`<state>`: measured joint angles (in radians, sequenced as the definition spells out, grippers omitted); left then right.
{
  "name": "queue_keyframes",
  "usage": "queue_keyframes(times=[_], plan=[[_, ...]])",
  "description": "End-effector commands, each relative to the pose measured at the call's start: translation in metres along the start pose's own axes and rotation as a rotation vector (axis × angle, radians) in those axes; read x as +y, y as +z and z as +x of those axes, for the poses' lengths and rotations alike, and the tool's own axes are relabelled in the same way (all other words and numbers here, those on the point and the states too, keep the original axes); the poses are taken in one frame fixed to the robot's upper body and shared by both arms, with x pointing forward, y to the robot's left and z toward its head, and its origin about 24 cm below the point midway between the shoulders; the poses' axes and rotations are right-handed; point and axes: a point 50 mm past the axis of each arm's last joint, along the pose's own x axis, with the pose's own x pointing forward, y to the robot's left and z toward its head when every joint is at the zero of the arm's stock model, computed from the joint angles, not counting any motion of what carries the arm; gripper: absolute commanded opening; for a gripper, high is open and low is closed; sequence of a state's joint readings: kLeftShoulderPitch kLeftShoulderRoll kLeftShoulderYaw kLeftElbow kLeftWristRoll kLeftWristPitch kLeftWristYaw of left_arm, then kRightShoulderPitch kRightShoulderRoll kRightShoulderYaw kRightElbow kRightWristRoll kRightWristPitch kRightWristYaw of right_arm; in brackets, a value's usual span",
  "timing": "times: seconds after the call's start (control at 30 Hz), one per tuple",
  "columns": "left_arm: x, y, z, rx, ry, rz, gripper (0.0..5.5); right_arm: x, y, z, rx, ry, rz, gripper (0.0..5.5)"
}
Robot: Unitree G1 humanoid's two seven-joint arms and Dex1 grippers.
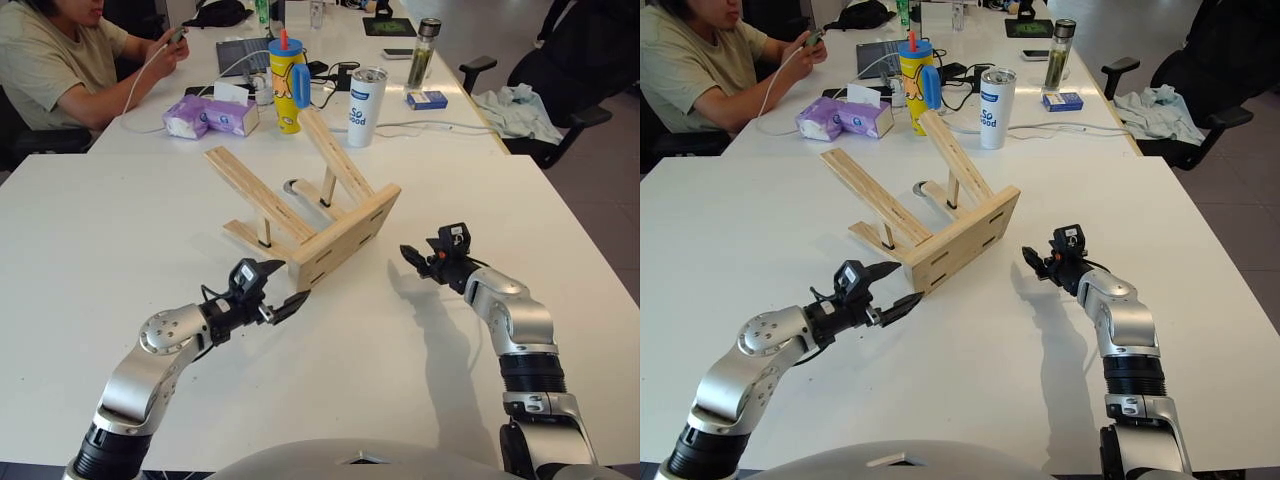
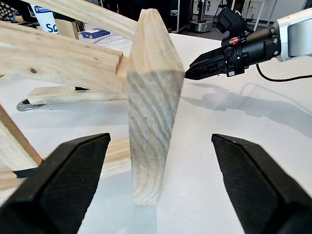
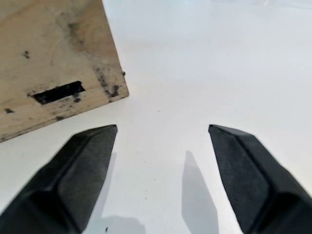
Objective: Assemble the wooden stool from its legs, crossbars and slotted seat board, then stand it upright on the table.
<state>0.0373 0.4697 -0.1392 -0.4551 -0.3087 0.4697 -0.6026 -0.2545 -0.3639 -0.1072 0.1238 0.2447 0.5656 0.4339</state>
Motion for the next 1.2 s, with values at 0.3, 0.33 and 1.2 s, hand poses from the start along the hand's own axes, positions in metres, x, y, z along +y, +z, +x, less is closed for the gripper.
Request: queue_keyframes(times=[0.3, 0.33, 1.2], plan=[[0.018, -0.004, 0.018, 0.015, -0.004, -0.068, 2.62, 0.001, 0.002, 0.007, -0.041, -0.027, 0.029, 3.50], [0.019, -0.003, 0.019, 0.008, -0.014, -0.084, 2.46, -0.003, 0.000, 0.006, -0.041, -0.051, 0.048, 3.50], [0.150, 0.107, -0.007, -0.604, 0.413, -1.367, 1.32, 0.000, -0.052, 0.012, 0.059, -0.217, 0.367, 3.50]])
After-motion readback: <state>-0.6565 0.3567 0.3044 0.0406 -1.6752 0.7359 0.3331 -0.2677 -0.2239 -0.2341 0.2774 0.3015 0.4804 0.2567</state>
